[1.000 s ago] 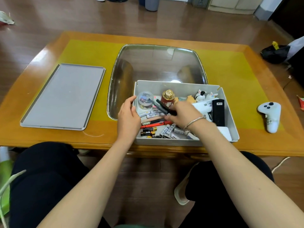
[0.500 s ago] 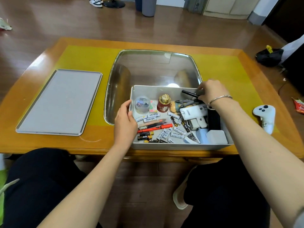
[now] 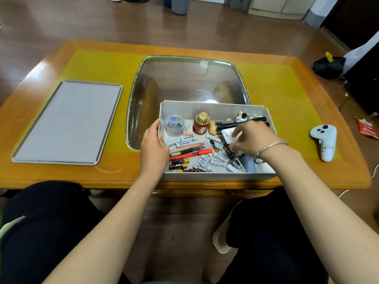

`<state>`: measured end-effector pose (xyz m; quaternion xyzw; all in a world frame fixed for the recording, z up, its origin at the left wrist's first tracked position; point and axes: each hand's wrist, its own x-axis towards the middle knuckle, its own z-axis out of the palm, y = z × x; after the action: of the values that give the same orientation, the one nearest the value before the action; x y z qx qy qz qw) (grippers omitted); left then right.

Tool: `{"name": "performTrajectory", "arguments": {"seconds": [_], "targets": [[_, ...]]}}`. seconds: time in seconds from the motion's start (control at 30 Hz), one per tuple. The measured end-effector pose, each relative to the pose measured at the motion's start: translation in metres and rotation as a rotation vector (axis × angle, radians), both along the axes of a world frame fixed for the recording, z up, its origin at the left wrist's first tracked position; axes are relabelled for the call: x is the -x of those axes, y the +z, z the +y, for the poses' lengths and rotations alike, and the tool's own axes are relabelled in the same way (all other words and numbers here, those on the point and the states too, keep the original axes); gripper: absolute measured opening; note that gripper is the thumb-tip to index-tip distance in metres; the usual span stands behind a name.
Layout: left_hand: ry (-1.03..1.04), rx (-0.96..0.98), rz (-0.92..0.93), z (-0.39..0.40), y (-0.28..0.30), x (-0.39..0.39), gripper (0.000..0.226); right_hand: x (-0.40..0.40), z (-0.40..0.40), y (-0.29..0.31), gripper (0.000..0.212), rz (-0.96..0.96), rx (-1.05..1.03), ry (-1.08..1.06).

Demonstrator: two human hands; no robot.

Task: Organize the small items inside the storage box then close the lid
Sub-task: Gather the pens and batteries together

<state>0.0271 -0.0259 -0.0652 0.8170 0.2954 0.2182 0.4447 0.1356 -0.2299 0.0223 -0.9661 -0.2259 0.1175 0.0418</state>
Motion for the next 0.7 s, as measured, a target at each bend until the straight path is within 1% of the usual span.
{"name": "performTrajectory", "arguments": {"seconds": [0.1, 0.2, 0.33, 0.4, 0.47, 0.53, 0.63, 0.7], "targets": [[-0.004, 0.009, -0.002, 0.000, 0.000, 0.000, 0.042, 0.013, -0.002, -0.011, 0.034, 0.140, 0.191, -0.036], [0.000, 0.002, -0.004, 0.000, 0.000, -0.001, 0.042, 0.013, -0.005, -0.020, 0.033, 0.170, 0.270, -0.070], [-0.003, -0.004, -0.006, 0.001, -0.001, 0.000, 0.042, 0.014, -0.001, -0.030, 0.044, 0.144, 0.361, -0.056], [-0.001, -0.016, -0.008, 0.001, -0.001, 0.000, 0.041, 0.015, 0.002, -0.032, 0.044, 0.123, 0.376, -0.063], [0.000, -0.022, -0.012, 0.000, -0.001, 0.000, 0.041, 0.016, 0.005, -0.034, 0.037, 0.105, 0.377, -0.075], [0.003, -0.024, -0.010, 0.001, -0.001, 0.000, 0.042, 0.016, 0.008, -0.038, 0.021, 0.054, 0.404, -0.074], [0.006, -0.019, -0.007, 0.001, -0.002, -0.001, 0.042, 0.018, 0.011, -0.046, 0.025, -0.016, 0.448, -0.055], [0.010, -0.018, -0.005, 0.001, -0.002, -0.001, 0.042, 0.017, 0.013, -0.047, 0.025, -0.002, 0.435, -0.043]]}}
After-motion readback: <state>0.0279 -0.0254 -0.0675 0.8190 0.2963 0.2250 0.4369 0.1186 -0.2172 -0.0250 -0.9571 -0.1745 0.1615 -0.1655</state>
